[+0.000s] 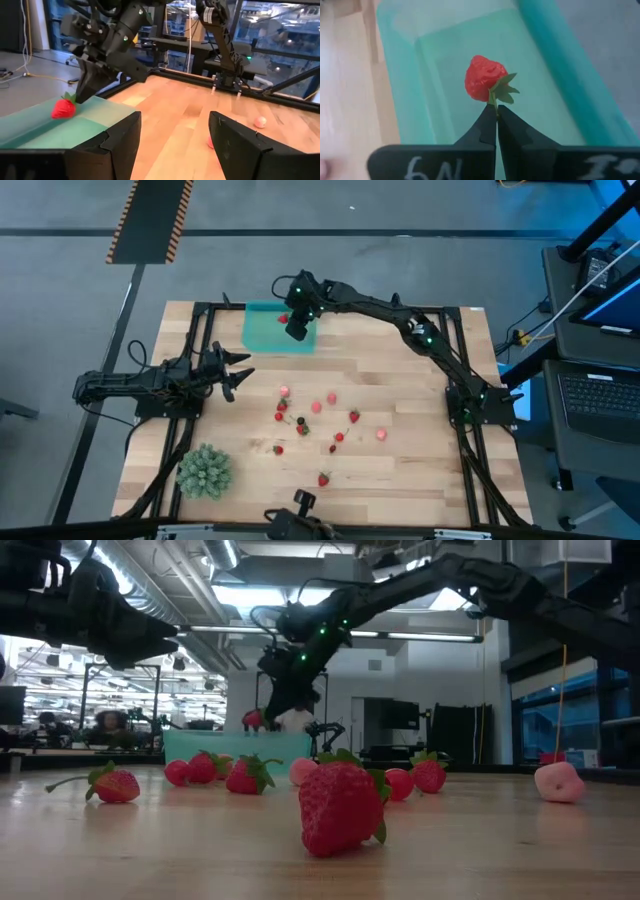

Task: Pick and placing Produce into tupperware
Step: Put the red strawberry into the blue bin

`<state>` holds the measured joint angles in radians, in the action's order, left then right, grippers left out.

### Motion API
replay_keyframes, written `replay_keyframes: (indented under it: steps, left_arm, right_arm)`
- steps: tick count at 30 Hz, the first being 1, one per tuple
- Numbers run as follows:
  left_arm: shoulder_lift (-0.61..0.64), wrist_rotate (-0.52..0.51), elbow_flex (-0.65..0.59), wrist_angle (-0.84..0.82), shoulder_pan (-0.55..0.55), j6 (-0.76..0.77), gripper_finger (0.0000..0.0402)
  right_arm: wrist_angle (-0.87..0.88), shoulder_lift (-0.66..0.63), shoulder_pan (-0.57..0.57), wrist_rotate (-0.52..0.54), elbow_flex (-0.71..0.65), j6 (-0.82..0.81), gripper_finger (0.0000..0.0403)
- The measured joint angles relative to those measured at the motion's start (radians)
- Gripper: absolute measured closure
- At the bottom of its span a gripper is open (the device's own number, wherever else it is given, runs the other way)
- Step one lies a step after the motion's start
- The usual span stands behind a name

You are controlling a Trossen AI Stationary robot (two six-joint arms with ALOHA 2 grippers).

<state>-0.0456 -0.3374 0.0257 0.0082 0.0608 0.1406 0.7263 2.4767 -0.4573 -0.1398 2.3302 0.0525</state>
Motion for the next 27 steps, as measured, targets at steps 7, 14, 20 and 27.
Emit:
replay_keyframes:
  steps: [7, 14, 20, 27]
  left_arm:
    - [0.000, -0.019, 0.000, 0.001, 0.000, -0.073, 0.0176]
    - [0.000, -0.185, 0.000, 0.013, 0.013, -0.063, 0.0176]
    - [0.000, -0.195, 0.019, 0.000, 0.054, 0.032, 0.0172]
    - [0.000, -0.175, 0.038, -0.034, 0.059, 0.086, 0.0139]
  right_arm:
    - [0.025, -0.002, -0.007, -0.058, 0.013, 0.001, 0.0397]
    - [-0.010, -0.002, 0.003, -0.171, 0.013, 0.008, 0.0397]
    - [-0.103, -0.002, 0.044, -0.359, 0.013, 0.068, 0.0397]
    - [-0.217, -0.002, 0.097, -0.467, 0.013, 0.092, 0.0397]
